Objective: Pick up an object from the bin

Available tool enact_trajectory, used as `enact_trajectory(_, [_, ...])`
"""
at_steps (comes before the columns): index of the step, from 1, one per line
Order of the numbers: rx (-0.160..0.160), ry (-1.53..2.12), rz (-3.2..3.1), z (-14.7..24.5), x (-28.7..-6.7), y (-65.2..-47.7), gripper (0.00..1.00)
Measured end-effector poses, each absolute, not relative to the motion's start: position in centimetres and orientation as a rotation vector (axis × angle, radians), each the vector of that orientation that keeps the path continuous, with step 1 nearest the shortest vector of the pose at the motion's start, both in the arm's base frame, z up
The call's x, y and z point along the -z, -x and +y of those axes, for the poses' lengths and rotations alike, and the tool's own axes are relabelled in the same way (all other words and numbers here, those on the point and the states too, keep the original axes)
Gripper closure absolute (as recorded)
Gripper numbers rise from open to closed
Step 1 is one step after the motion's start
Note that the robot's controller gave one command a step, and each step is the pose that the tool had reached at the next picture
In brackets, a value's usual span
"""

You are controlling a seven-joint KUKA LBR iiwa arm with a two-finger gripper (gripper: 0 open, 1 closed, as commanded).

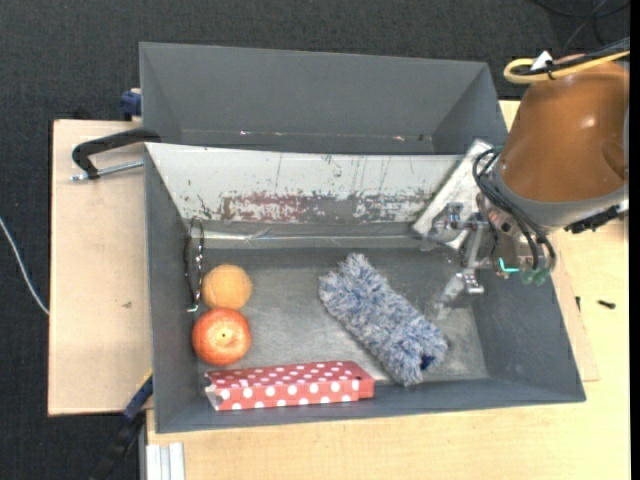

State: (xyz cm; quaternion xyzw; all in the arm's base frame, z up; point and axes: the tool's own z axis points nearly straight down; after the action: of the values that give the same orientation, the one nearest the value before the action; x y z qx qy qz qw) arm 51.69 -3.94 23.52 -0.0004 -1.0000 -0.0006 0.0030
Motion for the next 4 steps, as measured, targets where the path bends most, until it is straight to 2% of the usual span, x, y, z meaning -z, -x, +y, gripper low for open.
enact_trajectory(1, [0.001, 0.000, -3.145, -3.9, -24.0, -51.8, 0.00])
enact_trajectory(2, [-0.001, -0.118, -3.148, -3.1, -19.9, -51.7, 0.00])
enact_trajectory(4, [0.003, -0.074, -3.134, -1.4, -15.0, -50.2, 0.00])
